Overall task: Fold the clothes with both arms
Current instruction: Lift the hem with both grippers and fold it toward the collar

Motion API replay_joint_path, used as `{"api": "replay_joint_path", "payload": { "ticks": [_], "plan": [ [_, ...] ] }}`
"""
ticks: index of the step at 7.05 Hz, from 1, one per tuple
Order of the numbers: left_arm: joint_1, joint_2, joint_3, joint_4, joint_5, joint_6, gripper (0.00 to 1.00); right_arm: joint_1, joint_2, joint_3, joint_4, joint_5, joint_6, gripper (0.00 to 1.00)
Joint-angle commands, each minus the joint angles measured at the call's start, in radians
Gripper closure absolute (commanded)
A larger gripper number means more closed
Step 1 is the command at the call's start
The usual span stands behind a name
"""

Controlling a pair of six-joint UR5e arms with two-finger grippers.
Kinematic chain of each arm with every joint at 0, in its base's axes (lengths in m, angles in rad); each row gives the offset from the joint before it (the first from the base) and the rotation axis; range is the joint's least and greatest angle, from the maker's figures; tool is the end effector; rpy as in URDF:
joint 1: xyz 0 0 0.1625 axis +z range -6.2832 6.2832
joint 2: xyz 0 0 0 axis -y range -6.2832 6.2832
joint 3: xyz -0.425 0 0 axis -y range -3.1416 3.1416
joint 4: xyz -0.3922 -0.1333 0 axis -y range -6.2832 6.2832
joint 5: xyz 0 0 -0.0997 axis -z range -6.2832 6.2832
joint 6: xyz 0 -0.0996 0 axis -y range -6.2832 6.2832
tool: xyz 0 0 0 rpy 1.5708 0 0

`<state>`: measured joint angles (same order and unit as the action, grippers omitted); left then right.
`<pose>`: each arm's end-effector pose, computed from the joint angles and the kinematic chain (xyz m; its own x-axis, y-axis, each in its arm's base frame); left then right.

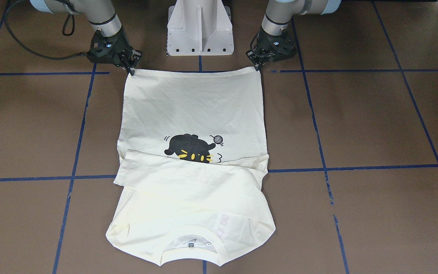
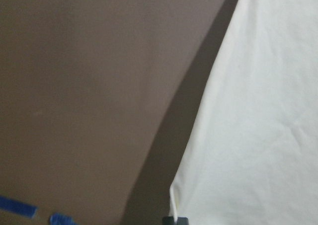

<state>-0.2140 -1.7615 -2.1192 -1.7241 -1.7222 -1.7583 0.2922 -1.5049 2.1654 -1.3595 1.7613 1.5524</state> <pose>0.4729 -0.2238 0.2998 0.5847 -0.3157 -0.7473 0.2078 0.9487 -0.2381 -0.4235 -0.2469 0.3326 0.6187 0.1673 0.7676 -0.1327 0.9853 -0.1077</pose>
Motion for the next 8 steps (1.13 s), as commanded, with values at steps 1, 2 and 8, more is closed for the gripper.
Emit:
{"api": "replay_joint_path", "payload": {
  "ticks": [1, 2, 8],
  "plan": [
    [0.112, 0.005, -0.088, 0.085, 0.0, -0.006, 1.0, -0.024, -0.076, 0.094, 0.002, 0.114, -0.005, 1.0],
    [0.152, 0.005, -0.166, 0.169, -0.002, -0.006, 1.0, -0.051, -0.107, 0.131, 0.0, 0.157, -0.005, 1.0],
    [0.065, 0.001, -0.268, 0.27, -0.022, 0.103, 1.0, 0.031, -0.101, 0.089, 0.164, 0.188, -0.02, 1.0]
  ]
}}
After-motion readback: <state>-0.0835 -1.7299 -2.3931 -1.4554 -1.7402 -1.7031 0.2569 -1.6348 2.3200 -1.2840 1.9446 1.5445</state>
